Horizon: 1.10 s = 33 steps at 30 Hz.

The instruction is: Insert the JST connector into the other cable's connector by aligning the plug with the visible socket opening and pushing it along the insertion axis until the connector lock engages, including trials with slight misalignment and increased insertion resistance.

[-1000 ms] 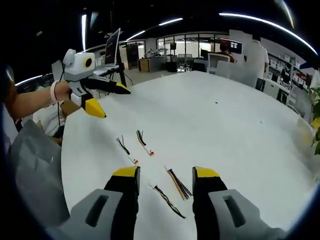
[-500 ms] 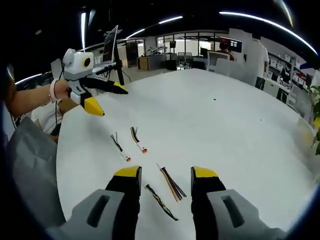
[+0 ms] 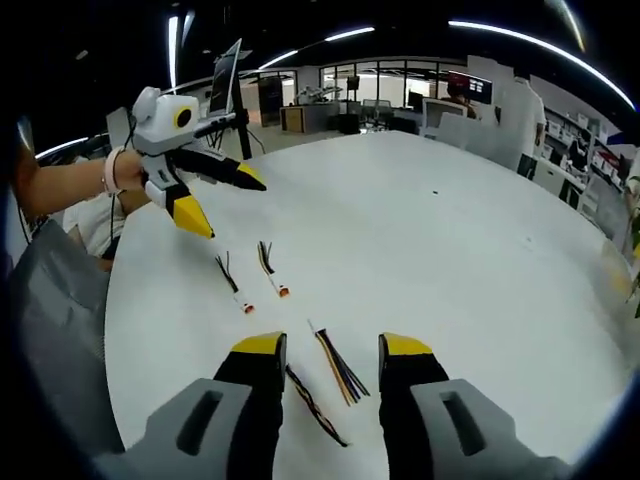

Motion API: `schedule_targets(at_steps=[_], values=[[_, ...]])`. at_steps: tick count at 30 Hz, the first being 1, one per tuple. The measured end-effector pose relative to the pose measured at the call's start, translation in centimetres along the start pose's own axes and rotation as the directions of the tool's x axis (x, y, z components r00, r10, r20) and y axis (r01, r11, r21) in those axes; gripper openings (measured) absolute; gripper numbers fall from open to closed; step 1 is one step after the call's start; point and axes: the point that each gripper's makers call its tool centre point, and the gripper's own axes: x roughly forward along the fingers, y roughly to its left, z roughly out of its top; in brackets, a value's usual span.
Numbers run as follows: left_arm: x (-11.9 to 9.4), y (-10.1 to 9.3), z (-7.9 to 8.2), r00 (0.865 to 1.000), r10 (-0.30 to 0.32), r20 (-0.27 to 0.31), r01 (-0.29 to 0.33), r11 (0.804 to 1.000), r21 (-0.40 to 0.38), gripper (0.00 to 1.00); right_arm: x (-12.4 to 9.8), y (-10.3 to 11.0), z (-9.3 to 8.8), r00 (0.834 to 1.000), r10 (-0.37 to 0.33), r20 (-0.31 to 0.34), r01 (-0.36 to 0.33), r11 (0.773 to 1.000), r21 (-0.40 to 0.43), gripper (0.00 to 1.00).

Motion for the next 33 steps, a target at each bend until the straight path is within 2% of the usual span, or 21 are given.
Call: schedule_targets(at_steps=[6,11,15,19,21,27,33], values=[[1.2,-0.5,0.1,0.999,-0.029,0.014,0.029,1.0,0.003,0.62,0.5,0.2,0.1,1.0,0.008,0.001,-0.008,0.999,-0.052,0.3],[1.8,-1.4,0.3,0.998,-0.063,0.027,0.063,0.998,0.024,0.62,0.6,0.1,0.1,1.0,-0.001,0.014,0.002,0.998,-0.058,0.29],[2.1,-1.9,0.4,0.996,-0.085,0.033,0.082,0.994,0.079,0.58,0.4,-0.1,-0.3,1.0,-0.015,-0.009,0.014,0.988,-0.151,0.26],[2.3,-2.1,0.3,0.995,-0.097,0.033,0.094,0.991,0.093,0.56,0.3,0.0,-0.5,1.0,-0.011,-0.016,0.008,0.985,-0.175,0.24],[2.4,-2.1,0.1,0.996,-0.092,0.017,0.09,0.99,0.108,0.56,0.3,-0.1,-0.7,1.0,-0.02,-0.023,0.015,0.979,-0.203,0.23],[2.5,-2.0,-0.4,0.997,-0.081,-0.002,0.081,0.993,0.089,0.56,0.5,0.3,-0.6,1.0,-0.007,-0.016,0.003,0.974,-0.226,0.21],[2.7,-2.1,-0.1,0.996,-0.089,0.014,0.087,0.992,0.093,0.53,0.8,0.4,-1.1,0.999,-0.004,-0.044,-0.008,0.966,-0.258,0.21]])
